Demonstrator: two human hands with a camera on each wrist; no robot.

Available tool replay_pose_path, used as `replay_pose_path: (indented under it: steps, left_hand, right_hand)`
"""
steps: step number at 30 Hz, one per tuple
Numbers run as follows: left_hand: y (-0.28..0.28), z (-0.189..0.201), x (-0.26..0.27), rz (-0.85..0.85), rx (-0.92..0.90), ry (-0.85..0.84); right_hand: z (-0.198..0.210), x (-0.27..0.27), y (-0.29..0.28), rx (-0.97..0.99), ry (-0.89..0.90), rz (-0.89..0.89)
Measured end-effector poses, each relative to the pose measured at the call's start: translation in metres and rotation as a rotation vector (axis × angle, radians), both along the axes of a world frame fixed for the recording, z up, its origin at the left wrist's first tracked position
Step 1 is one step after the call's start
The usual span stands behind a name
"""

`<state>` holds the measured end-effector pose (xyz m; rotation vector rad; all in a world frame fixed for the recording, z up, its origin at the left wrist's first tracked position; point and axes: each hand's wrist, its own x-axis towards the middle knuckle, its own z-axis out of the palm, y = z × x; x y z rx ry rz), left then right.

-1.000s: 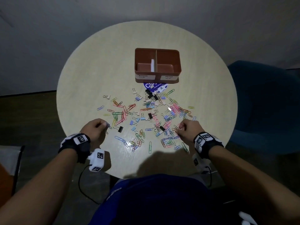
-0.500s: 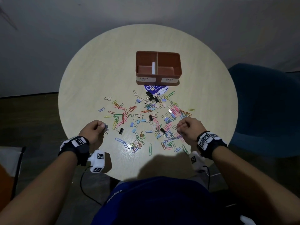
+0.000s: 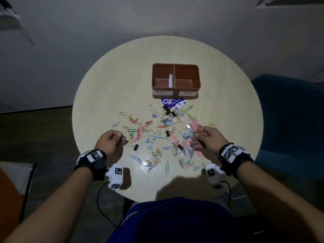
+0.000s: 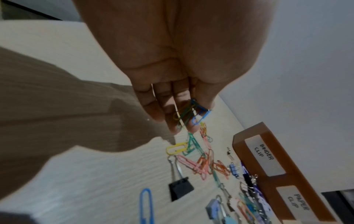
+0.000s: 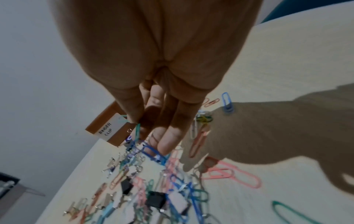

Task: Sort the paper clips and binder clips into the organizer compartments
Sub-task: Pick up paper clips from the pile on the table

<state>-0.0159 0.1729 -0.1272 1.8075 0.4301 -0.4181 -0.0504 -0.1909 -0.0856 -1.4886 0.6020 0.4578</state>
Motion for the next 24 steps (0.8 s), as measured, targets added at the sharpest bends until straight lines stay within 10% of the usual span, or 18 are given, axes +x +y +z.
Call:
replay_pose_path:
  steps: [12,24]
  left_hand:
    - [-0.07,0.041,0.044,0.06,-0.366,0.152]
    - [-0.183,0.111,0.161,-0.269,-0.086,-0.153]
  right_hand:
    - [0.043,0.067,0.005,0.081,-0.002,-0.103]
    - [0.096,0.178,-0.015,-0.045,-0.237,-0.191]
